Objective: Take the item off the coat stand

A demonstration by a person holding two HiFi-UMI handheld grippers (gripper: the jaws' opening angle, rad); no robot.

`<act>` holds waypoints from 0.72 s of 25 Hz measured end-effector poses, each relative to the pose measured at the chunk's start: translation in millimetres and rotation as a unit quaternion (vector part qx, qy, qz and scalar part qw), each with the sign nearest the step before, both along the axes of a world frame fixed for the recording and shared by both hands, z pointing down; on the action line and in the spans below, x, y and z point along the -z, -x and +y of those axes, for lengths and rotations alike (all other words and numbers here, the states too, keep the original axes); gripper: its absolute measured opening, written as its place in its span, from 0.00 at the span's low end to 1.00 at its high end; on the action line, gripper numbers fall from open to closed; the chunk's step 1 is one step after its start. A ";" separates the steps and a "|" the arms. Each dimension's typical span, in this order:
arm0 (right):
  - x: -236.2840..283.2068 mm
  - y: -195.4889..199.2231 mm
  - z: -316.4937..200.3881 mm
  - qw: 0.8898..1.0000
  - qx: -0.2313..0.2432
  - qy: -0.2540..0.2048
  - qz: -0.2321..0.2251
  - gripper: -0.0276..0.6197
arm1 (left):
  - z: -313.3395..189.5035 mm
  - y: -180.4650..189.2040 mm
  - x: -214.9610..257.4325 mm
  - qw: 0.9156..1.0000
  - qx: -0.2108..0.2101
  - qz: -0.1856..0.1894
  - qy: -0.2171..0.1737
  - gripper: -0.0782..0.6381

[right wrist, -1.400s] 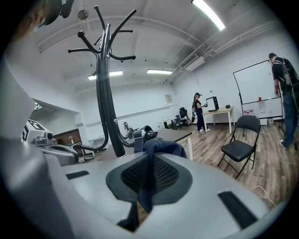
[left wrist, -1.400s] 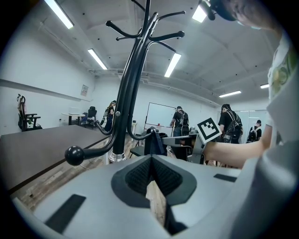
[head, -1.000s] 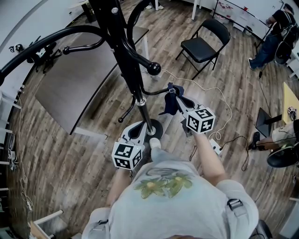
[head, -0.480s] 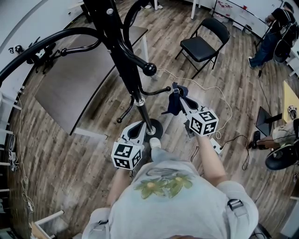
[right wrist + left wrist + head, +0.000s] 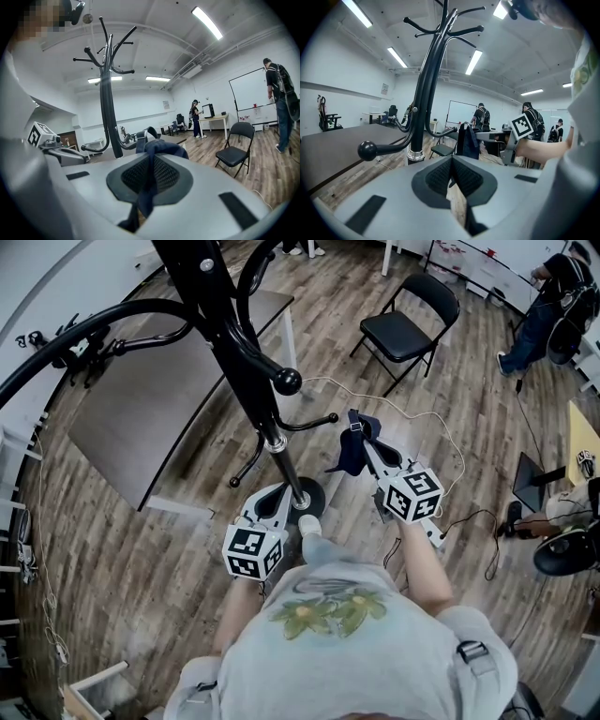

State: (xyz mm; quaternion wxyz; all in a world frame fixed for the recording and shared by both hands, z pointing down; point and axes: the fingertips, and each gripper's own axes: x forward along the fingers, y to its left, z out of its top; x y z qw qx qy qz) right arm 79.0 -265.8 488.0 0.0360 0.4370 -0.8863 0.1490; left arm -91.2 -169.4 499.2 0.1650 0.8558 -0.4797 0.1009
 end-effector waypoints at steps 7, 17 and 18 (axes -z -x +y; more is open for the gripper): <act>6.7 1.0 10.9 1.000 0.006 -0.005 -0.009 0.06 | -4.6 -2.4 -3.3 1.000 -0.004 0.000 0.003 0.13; 5.2 7.4 20.8 1.000 0.014 0.002 -0.011 0.06 | -2.2 -2.0 -8.5 1.000 -0.007 0.003 0.009 0.13; 5.4 8.4 21.6 1.000 0.015 0.002 -0.011 0.06 | -2.3 -1.0 -8.4 1.000 -0.006 0.004 0.009 0.13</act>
